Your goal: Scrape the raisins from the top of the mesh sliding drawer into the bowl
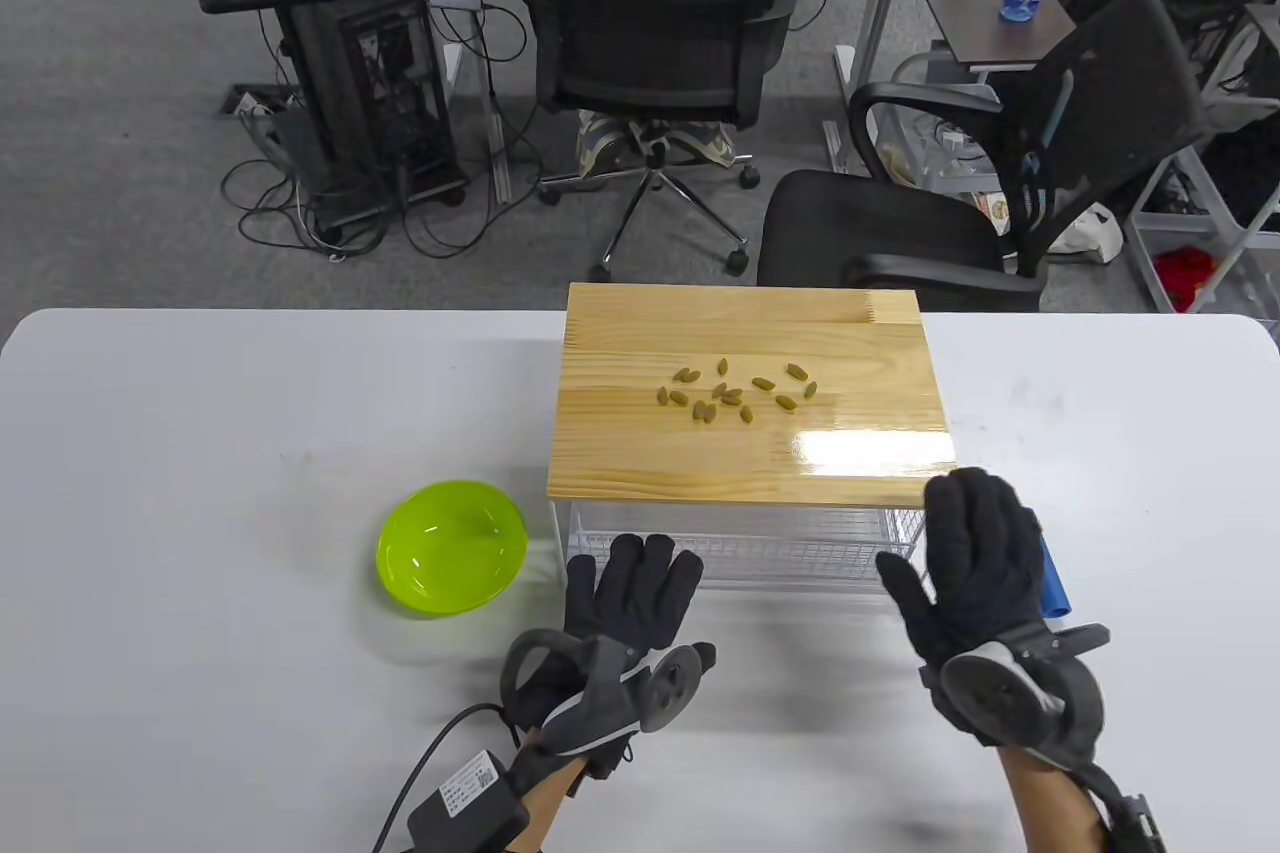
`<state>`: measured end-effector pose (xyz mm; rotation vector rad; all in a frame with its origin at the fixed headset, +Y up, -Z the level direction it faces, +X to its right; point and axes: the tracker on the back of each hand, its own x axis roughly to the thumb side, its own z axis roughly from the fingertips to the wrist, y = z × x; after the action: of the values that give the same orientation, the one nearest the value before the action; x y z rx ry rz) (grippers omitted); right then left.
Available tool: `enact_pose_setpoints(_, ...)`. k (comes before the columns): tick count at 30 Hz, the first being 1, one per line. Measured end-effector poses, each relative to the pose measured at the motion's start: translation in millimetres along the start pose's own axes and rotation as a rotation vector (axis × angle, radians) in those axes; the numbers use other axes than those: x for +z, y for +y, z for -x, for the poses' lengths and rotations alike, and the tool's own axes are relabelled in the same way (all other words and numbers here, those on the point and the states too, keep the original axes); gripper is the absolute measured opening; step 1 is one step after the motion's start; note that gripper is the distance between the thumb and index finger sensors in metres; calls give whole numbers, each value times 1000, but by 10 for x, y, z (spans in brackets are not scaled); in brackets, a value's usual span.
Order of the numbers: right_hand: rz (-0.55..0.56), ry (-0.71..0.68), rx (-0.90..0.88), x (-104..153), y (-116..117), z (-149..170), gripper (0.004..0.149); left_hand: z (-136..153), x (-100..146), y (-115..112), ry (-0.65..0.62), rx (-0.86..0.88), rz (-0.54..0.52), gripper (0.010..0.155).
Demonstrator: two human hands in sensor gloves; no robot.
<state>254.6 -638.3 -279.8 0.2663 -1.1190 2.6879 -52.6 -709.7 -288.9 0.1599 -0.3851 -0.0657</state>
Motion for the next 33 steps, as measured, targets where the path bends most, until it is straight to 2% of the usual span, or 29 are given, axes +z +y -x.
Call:
enact_pose_setpoints(3,-26,129,33,-93,4,323,76,-4,-5,1,0,2,8,80)
enact_pose_setpoints(6,-107,319,31,-136,126,700,77,-16,-12,4,-3,0,11,79)
enact_pose_setpoints(10,-289,511,73,-99,424,1102,77,-33,-22,-4,-8,1,20,79)
enact_pose_setpoints(15,-526,652,139,12,840,1397,78,-37,-34,-9,-6,6,23,79)
enact_pose_setpoints(21,-756,756,198,124,1192,1557,78,40,-62,36,18,31,15,79)
enact_pose_setpoints(25,-858,775,218,173,1343,1583,75,76,-67,37,27,43,16,79)
enact_pose_setpoints(28,-936,808,316,154,1401,1562,69,73,-88,22,30,42,25,79)
enact_pose_setpoints(33,-948,852,351,109,1439,1550,62,81,-101,-20,31,39,47,79)
